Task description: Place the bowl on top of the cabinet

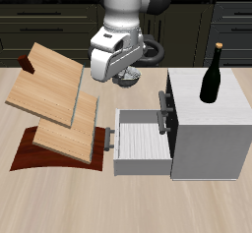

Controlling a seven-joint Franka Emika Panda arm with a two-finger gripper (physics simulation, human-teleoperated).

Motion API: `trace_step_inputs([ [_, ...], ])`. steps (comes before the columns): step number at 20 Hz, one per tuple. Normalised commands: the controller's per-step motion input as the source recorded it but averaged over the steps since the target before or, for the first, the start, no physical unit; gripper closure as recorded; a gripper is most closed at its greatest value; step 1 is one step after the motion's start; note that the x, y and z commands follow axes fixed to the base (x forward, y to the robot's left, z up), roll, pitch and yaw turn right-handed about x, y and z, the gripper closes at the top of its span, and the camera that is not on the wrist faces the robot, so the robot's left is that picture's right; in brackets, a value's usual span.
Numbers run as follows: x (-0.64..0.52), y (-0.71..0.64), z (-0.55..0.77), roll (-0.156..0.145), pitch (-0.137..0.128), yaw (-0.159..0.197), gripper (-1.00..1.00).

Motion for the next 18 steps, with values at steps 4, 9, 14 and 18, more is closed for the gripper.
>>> trace_step_inputs([
  [4,-0.18,0.06,0.47,-0.01,-0.004,-0.36,1.0],
  [9,-0.22,0.04,0.36,-0.031,0.024,-0.392,1.0],
  [14,-0.26,0.13,0.25,0.013,0.006,-0.317,1.0],
  [18,-0.17,0.14,0.11,0.01,-0.046,-0.142,1.0],
])
